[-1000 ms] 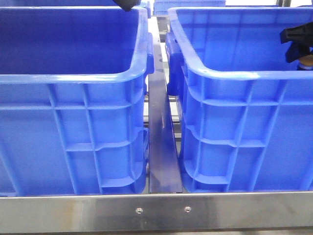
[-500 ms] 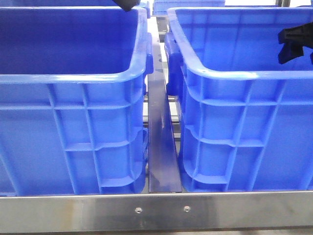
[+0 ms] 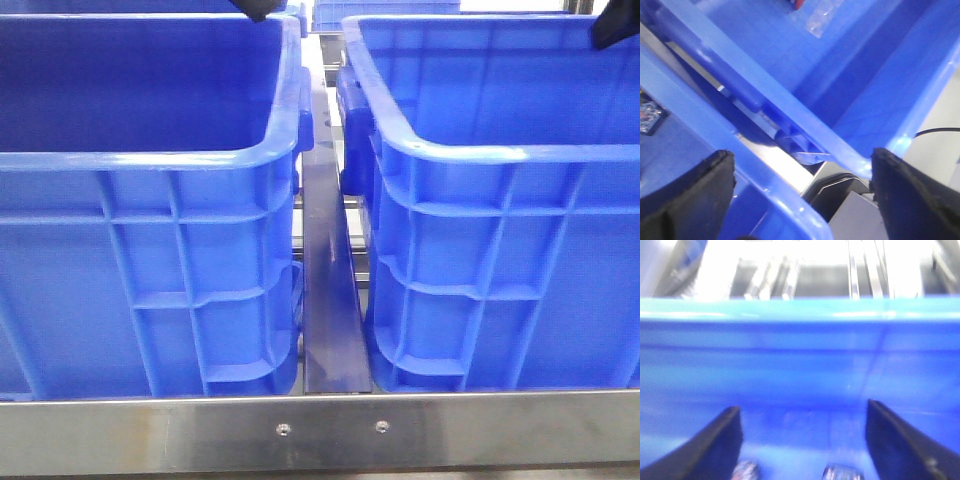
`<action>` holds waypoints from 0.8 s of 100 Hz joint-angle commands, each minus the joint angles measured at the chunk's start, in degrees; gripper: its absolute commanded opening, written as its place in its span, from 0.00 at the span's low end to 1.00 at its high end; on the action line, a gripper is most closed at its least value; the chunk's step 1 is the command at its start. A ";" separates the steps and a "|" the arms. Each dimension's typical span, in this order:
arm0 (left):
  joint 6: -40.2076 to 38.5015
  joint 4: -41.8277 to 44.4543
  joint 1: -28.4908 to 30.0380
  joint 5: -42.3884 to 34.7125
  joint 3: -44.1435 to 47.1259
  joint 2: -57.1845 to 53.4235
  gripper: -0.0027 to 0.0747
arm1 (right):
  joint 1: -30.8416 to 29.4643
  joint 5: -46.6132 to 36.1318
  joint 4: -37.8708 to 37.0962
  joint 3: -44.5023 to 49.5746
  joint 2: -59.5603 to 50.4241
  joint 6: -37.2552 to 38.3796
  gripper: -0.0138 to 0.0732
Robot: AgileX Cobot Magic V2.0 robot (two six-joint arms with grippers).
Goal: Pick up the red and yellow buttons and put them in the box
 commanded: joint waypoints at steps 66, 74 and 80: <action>-5.84 9.92 3.68 -6.83 -1.71 -2.96 0.01 | -0.23 6.34 0.90 18.96 -37.83 -0.49 0.04; -5.84 9.94 6.94 -6.44 -1.71 -3.25 0.01 | -0.23 4.99 0.84 19.99 -40.09 -0.49 0.04; -6.18 9.94 9.13 -6.44 -1.71 -3.63 0.01 | -0.23 4.61 0.84 20.63 -42.01 -0.49 0.04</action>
